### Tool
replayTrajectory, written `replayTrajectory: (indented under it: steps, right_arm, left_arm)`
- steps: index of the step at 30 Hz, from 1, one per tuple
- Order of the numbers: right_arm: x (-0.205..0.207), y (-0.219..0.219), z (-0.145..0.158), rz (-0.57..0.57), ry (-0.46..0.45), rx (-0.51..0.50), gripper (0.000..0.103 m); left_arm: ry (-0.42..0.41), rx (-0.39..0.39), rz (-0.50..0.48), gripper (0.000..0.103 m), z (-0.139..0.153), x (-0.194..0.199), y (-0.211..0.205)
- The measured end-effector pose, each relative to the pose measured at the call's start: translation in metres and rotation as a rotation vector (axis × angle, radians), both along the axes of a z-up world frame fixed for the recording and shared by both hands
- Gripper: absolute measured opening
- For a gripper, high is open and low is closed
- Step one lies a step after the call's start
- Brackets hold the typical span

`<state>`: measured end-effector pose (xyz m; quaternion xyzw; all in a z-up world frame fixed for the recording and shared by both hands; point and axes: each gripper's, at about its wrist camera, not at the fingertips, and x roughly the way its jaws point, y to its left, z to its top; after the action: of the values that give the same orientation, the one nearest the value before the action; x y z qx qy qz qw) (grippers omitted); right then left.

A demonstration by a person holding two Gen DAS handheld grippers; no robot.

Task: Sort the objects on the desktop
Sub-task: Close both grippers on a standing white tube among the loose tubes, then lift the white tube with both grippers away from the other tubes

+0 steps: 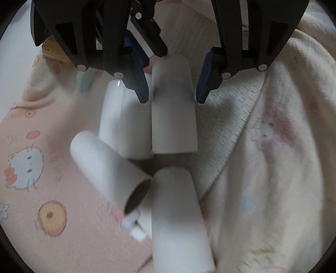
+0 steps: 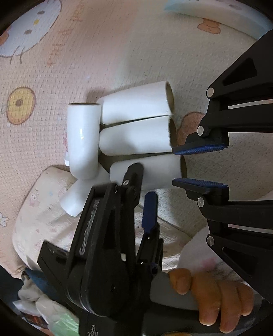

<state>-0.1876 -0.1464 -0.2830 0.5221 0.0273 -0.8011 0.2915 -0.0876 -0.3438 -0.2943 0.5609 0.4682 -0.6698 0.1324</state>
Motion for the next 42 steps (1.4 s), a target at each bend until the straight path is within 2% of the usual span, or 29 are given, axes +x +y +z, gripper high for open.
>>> replayTrajectory:
  steps: [6,8,13,17,21,27,29,32,33,36,39,40,42]
  right_arm:
    - [-0.004,0.0,-0.004,0.008,-0.032,-0.02,0.019]
    - [-0.005,-0.001,-0.002,0.019,-0.029,-0.013,0.019]
    - [-0.009,0.007,-0.002,0.015,-0.031,0.005,0.019]
    - [-0.005,0.022,-0.004,0.021,-0.059,-0.03,0.019]
    - [0.004,0.039,-0.006,0.013,-0.055,-0.029,0.019]
    - [0.011,0.069,-0.009,-0.06,-0.085,-0.068,0.019]
    - [0.014,0.081,-0.01,-0.09,-0.094,-0.083,0.019]
    - [0.017,0.094,-0.011,-0.123,-0.103,-0.093,0.019]
    - [0.019,0.099,-0.011,-0.129,-0.104,-0.09,0.019]
    - [0.031,0.107,-0.01,-0.139,-0.089,-0.068,0.019]
    - [0.04,0.118,-0.009,-0.155,-0.082,-0.056,0.019]
    - [0.037,0.11,-0.009,-0.16,-0.082,-0.053,0.019]
    - [0.043,0.12,-0.009,-0.179,-0.075,-0.046,0.019]
  left_arm:
    - [-0.026,-0.1,-0.093,0.048,0.006,-0.01,0.017]
    - [-0.031,-0.088,-0.126,0.048,0.004,-0.011,0.024]
    - [-0.008,-0.064,-0.114,0.048,0.0,0.008,0.028]
    - [0.009,-0.154,-0.171,0.048,0.009,-0.008,0.05]
    - [0.029,-0.182,-0.232,0.048,0.011,-0.012,0.069]
    - [0.048,-0.131,-0.301,0.047,0.004,-0.012,0.081]
    - [0.062,-0.122,-0.313,0.047,0.004,0.004,0.08]
    - [0.081,-0.12,-0.337,0.047,0.006,-0.004,0.103]
    - [0.087,-0.116,-0.345,0.047,0.006,0.001,0.1]
    - [0.108,-0.128,-0.381,0.047,0.007,-0.002,0.12]
    - [0.13,-0.101,-0.385,0.047,0.001,-0.004,0.138]
    - [0.138,-0.094,-0.387,0.047,0.0,-0.006,0.144]
    - [0.158,-0.101,-0.42,0.047,0.0,-0.006,0.156]
